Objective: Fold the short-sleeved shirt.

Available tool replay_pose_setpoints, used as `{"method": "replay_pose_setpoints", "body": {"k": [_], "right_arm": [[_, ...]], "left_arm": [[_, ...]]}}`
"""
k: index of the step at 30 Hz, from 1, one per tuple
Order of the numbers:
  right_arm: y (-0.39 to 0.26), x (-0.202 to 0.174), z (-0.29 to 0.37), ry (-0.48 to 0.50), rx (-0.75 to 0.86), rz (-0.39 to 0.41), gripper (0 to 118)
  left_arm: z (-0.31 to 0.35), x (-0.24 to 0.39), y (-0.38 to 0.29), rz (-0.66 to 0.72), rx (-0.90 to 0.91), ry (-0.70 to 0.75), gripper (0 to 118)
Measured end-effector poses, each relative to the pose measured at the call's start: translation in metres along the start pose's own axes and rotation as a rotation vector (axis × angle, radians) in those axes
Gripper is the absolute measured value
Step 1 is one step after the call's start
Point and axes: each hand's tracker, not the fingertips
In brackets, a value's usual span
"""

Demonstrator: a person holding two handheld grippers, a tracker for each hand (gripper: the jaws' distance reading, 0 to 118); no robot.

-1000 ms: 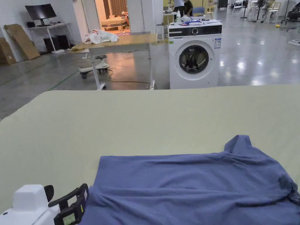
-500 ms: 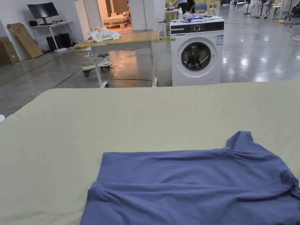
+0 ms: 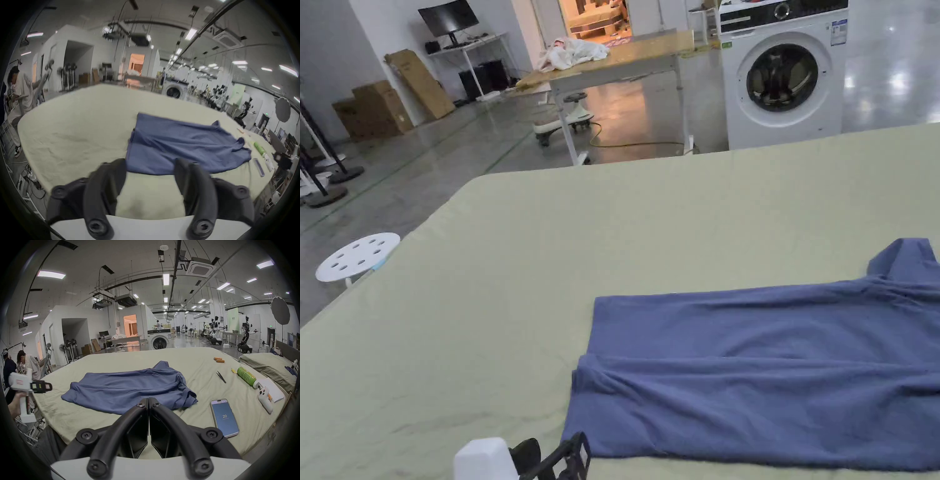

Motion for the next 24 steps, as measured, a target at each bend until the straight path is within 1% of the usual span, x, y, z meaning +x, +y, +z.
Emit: {"method": "replay_pose_setpoints", "body": {"k": [3, 4, 5, 6, 7, 9, 10, 12, 15, 17, 18, 19, 20, 21, 22, 23, 24], "right_arm": [[-0.002, 0.005, 0.003, -0.015, -0.007, -0.002, 0], [-0.003, 0.007, 0.004, -0.021, -0.012, -0.002, 0], [-0.004, 0.009, 0.005, -0.028, -0.016, -0.003, 0], [-0.004, 0.012, 0.006, -0.035, -0.022, -0.004, 0], [-0.006, 0.013, 0.008, -0.043, -0.031, -0.004, 0], [-0.007, 0.019, 0.01, -0.061, -0.045, -0.004, 0], [-0.008, 0.023, 0.01, -0.071, -0.053, -0.005, 0], [-0.019, 0.036, 0.01, -0.089, -0.068, -0.016, 0], [-0.019, 0.048, -0.003, -0.092, -0.113, -0.072, 0], [-0.014, 0.059, -0.025, -0.102, -0.165, -0.094, 0], [-0.01, 0.066, -0.039, -0.108, -0.202, -0.105, 2], [-0.005, 0.072, -0.057, -0.109, -0.255, -0.124, 19], [-0.004, 0.08, -0.075, -0.108, -0.282, -0.155, 42], [-0.004, 0.088, -0.091, -0.109, -0.29, -0.192, 61], [-0.001, 0.094, -0.109, -0.106, -0.308, -0.217, 64], [0.003, 0.097, -0.126, -0.117, -0.303, -0.246, 64], [0.004, 0.101, -0.142, -0.142, -0.316, -0.246, 64]], "left_arm": [[-0.051, -0.013, 0.001, -0.039, -0.061, 0.049, 67], [-0.067, -0.017, 0.002, -0.025, -0.069, 0.042, 65], [-0.082, -0.019, 0.0, -0.025, -0.109, 0.051, 58], [-0.095, -0.021, 0.0, -0.039, -0.134, 0.056, 48], [-0.109, -0.021, 0.0, -0.043, -0.173, 0.073, 33], [-0.126, -0.019, -0.003, -0.05, -0.251, 0.069, 29], [-0.129, -0.018, -0.002, -0.054, -0.254, 0.079, 22], [-0.126, -0.013, 0.005, -0.071, -0.246, 0.081, 20], [-0.129, -0.006, 0.0, -0.11, -0.278, 0.056, 10], [-0.132, -0.002, -0.001, -0.143, -0.298, 0.072, 9], [-0.135, -0.001, 0.0, -0.157, -0.313, 0.075, 9], [-0.138, 0.0, 0.002, -0.179, -0.333, 0.075, 9], [-0.14, 0.001, 0.004, -0.198, -0.346, 0.073, 9], [-0.138, 0.001, 0.005, -0.202, -0.353, 0.075, 9], [-0.139, 0.002, 0.006, -0.201, -0.358, 0.076, 9], [-0.139, 0.002, 0.006, -0.205, -0.363, 0.076, 9], [-0.139, 0.002, 0.006, -0.208, -0.365, 0.076, 9]]}}
